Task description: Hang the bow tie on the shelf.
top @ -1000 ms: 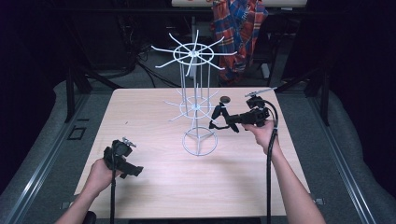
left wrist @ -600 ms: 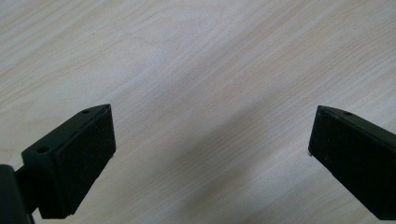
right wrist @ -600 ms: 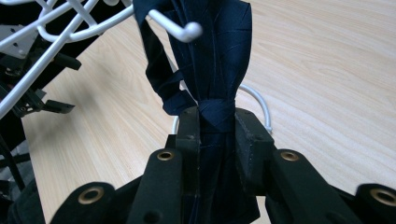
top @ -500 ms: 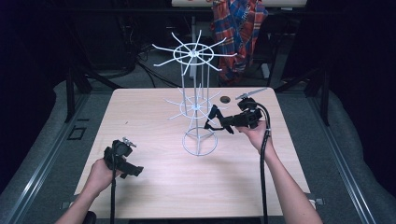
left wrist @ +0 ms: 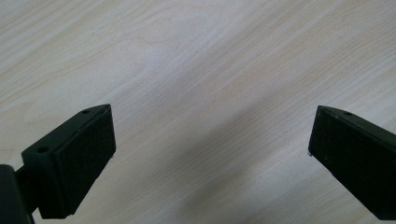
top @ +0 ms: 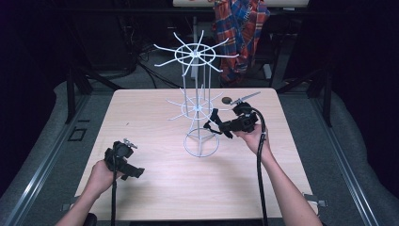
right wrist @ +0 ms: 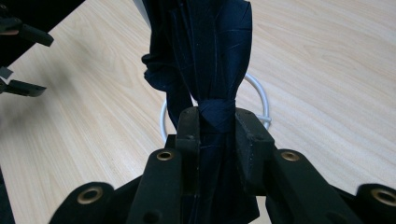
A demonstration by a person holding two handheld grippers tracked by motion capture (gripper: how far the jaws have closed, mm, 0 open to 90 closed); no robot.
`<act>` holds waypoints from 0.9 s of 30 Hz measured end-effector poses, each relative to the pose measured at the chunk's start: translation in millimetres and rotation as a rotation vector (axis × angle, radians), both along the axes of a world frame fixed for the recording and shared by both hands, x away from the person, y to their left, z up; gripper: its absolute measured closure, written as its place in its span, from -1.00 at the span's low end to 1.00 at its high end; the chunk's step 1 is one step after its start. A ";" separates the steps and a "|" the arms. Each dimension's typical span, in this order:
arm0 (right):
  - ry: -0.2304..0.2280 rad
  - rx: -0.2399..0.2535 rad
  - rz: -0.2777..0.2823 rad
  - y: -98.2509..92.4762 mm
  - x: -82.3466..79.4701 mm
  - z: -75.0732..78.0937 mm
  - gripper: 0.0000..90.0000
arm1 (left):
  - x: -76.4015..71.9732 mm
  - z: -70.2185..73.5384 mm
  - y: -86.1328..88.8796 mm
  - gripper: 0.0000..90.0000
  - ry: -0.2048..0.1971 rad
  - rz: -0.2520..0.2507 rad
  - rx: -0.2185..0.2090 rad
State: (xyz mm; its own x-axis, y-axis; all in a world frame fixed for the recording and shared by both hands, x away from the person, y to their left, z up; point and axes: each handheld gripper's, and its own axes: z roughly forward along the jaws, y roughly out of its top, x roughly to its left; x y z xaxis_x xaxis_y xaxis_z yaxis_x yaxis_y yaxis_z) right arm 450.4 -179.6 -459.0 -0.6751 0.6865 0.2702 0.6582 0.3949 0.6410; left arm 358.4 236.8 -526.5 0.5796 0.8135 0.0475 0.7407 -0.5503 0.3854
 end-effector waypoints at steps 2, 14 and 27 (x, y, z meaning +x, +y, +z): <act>-0.002 -0.006 -0.005 0.7 -0.3 -1.2 0.61 | -0.1 0.1 0.1 -0.98 0.000 0.000 0.000; -0.018 -0.015 0.007 2.2 -1.6 -2.1 0.58 | -0.2 0.6 -0.1 -0.98 0.000 -0.002 0.003; -0.045 -0.022 0.002 7.0 -3.8 -2.7 0.50 | -0.3 0.6 0.1 -0.98 -0.002 -0.003 0.003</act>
